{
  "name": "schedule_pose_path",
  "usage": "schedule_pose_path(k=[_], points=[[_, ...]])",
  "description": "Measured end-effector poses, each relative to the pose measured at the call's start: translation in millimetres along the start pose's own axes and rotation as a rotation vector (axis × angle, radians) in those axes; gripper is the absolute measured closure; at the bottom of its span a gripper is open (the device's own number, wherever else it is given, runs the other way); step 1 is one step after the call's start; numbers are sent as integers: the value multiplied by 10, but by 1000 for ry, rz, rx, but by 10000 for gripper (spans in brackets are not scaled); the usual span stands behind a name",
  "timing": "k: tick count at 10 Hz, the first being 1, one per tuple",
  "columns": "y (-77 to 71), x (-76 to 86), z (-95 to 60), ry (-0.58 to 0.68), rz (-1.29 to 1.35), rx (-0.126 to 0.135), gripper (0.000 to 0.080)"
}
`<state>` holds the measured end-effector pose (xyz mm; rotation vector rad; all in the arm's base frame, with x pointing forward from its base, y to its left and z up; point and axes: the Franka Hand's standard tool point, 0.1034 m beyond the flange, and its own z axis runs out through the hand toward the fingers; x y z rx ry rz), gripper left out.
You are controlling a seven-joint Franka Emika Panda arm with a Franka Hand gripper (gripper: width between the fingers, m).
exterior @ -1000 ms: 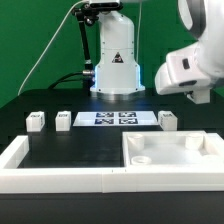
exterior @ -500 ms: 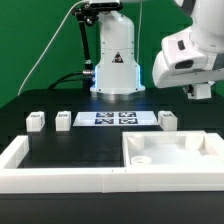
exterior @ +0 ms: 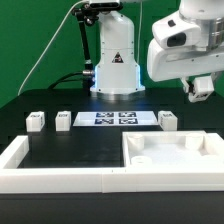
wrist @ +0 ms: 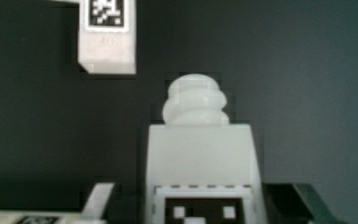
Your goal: Assemble square table
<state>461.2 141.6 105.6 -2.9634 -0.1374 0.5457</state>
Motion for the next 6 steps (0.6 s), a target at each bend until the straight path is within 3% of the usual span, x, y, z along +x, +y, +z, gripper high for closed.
schedule_pose_path(k=[1, 6], points=[[0, 95, -21, 96, -2, -2, 512], [71, 208, 69, 495, -12, -17, 512]])
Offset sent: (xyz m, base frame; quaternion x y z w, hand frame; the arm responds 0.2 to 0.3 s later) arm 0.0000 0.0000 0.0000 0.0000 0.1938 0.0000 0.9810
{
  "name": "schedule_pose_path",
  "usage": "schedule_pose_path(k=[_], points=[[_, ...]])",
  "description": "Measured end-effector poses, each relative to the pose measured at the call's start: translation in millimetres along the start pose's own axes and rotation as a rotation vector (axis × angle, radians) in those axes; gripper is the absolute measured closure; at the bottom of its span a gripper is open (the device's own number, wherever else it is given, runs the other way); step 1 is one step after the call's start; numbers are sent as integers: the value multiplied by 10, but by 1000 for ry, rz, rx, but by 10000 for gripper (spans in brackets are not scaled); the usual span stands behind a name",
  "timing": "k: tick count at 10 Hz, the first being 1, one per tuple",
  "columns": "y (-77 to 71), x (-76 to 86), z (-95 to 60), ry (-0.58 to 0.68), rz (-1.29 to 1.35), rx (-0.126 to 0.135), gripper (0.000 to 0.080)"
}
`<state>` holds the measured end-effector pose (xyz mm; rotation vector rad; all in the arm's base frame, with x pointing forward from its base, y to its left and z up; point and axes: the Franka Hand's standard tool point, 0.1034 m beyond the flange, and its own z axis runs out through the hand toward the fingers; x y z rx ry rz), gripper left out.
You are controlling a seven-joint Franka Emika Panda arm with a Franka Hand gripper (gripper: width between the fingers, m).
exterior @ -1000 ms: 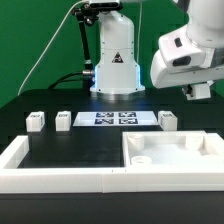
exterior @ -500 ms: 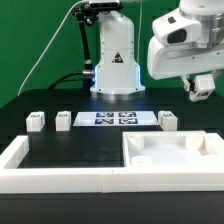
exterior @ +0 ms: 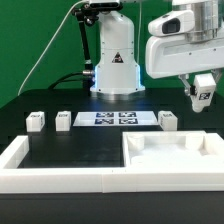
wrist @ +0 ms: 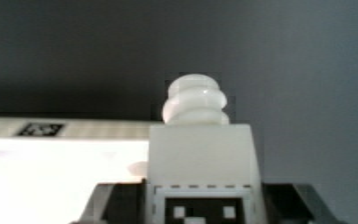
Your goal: Assemble square table
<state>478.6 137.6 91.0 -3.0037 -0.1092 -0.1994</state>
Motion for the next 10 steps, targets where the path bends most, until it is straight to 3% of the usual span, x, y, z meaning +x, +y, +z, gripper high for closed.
schedule_pose_path(k=[2, 3, 5, 7, 10], points=[[50, 252, 7, 167, -19, 4, 512], [63, 286, 30, 192, -17, 5, 512], [37, 382, -2, 191, -18, 9, 512], [39, 370, 7, 188, -17, 9, 512], [79, 451, 90, 211, -32, 8, 512]])
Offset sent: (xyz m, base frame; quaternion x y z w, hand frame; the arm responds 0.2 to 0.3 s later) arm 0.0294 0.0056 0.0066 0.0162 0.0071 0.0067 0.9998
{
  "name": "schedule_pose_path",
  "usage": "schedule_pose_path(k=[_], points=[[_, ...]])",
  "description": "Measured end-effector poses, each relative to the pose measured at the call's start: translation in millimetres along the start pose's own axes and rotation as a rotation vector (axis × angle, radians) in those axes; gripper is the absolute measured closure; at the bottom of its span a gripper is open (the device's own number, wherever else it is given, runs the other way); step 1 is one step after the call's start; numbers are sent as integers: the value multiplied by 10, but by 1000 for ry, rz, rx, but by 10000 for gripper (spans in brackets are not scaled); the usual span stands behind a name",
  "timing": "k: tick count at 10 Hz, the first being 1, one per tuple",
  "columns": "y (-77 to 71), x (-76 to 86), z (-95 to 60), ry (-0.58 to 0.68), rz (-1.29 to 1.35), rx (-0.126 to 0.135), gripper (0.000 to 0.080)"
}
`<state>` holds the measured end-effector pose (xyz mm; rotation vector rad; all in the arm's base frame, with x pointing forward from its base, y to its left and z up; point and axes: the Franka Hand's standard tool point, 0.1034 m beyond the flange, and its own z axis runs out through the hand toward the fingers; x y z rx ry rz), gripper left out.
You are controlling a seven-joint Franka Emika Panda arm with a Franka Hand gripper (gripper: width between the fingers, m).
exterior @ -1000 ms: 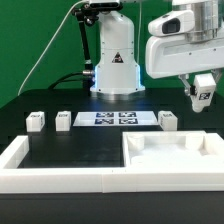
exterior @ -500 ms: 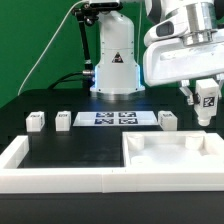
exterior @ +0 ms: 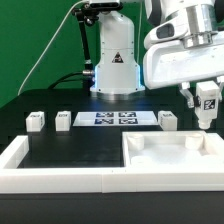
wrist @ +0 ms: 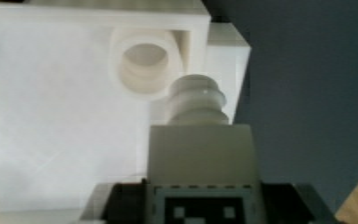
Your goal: Assemble square table
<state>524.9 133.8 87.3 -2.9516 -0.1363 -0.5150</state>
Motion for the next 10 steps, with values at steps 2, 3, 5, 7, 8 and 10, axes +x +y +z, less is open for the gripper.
schedule_pose_path(k=[2, 3, 5, 7, 8, 10], points=[[75, 272, 44, 29, -26, 1, 512], [104, 390, 65, 43, -31, 2, 512], [118, 421, 75, 74, -29, 0, 512], [140, 464, 58, 152, -28, -7, 512], [146, 425, 90, 142, -30, -7, 512], [190, 536, 132, 158, -51, -11, 512]])
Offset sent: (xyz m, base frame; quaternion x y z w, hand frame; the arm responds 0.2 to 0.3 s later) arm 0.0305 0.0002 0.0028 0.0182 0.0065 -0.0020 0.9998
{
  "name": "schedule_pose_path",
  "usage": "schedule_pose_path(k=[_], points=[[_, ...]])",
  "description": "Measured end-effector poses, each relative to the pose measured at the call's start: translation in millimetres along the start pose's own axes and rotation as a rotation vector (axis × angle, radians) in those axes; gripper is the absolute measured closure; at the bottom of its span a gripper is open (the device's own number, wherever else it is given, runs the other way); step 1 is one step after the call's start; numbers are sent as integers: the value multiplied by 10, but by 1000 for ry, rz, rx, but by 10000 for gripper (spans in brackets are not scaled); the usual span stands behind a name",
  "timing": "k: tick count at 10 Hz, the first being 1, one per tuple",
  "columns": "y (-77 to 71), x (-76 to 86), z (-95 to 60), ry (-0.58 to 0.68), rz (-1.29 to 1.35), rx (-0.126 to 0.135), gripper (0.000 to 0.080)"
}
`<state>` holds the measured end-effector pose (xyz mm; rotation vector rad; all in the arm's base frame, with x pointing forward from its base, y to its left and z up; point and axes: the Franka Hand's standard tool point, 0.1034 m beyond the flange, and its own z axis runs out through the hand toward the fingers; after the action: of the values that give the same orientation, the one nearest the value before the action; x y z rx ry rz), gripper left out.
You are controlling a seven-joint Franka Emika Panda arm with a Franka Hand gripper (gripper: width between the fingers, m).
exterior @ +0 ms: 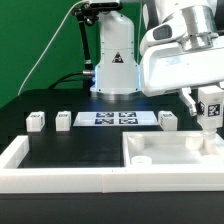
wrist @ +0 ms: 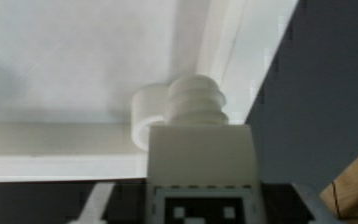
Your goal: Assemble square table
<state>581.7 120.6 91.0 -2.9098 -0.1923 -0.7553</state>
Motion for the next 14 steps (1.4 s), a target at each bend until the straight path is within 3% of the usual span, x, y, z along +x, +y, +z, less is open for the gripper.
schedule_pose_path(k=[4, 9, 14], points=[[107, 147, 202, 32, -60, -6, 512], [109, 165, 288, 73, -58, -11, 512], [108, 72, 399, 65, -58, -10, 512]])
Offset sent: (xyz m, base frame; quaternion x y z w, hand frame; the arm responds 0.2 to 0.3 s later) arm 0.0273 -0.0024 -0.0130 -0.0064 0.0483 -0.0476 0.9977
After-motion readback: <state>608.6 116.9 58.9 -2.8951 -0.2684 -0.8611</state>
